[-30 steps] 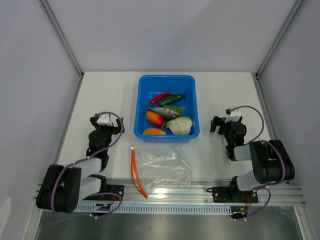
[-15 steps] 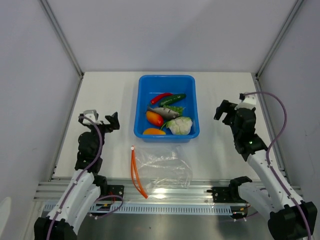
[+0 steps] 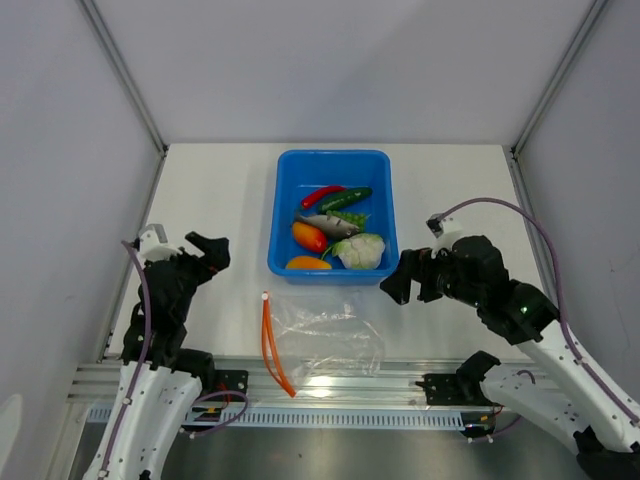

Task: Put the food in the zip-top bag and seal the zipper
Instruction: Pick up the zipper food storage bag at the center of the board.

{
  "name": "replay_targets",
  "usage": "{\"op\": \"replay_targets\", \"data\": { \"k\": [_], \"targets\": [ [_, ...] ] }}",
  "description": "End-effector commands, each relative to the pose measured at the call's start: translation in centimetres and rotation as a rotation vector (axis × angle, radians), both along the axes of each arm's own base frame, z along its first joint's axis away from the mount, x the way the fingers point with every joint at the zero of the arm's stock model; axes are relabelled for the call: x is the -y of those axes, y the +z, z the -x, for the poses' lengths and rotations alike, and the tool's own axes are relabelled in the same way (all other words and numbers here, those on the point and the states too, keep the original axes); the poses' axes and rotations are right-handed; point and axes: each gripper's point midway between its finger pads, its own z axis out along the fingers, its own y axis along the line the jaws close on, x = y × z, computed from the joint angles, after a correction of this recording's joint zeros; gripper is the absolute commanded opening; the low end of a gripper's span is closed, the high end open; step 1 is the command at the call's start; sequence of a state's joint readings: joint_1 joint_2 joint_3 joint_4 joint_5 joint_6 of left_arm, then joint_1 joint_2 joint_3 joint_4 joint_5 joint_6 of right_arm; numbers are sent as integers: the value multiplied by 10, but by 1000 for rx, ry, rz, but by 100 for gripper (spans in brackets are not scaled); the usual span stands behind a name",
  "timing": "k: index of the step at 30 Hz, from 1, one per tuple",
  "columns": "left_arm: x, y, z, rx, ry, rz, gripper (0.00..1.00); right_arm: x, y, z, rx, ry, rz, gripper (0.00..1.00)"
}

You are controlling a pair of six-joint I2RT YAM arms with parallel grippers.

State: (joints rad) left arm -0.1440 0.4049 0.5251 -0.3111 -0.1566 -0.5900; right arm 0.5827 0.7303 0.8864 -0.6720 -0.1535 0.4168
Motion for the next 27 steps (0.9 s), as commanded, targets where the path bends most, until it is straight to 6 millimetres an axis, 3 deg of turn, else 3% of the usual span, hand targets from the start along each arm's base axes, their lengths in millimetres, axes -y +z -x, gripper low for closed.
{"op": "replay_targets", "data": {
  "k": [1,3,5,6,8,9,12,15,19,27],
  "targets": [
    [-7,-20,26,-177,78,86,99,16,17,10,48,-48,141,99],
    [-3,-28,32,-228,39,55,99,6,3,14,-27,5,220,100],
    [8,-31,36,-274,-36,42,99,-10,11,15,-41,64,242,99],
    [7,-43,45,-344,-28,52,99,-23,1,20,-70,116,296,99],
    [2,-51,55,-433,64,136,99,-36,15,16,-41,129,321,99],
    [1,-62,67,-506,92,154,99,-52,10,23,-40,174,361,100],
    [19,-60,65,-516,-2,200,100,-72,23,25,-6,188,396,99],
    [33,-57,64,-505,-88,223,99,-98,10,36,-19,281,453,99],
    [36,-58,68,-506,-105,234,99,-128,-13,45,-10,355,567,99],
    [31,-55,81,-557,-79,220,100,-180,-28,63,20,408,581,99]
  ]
}}
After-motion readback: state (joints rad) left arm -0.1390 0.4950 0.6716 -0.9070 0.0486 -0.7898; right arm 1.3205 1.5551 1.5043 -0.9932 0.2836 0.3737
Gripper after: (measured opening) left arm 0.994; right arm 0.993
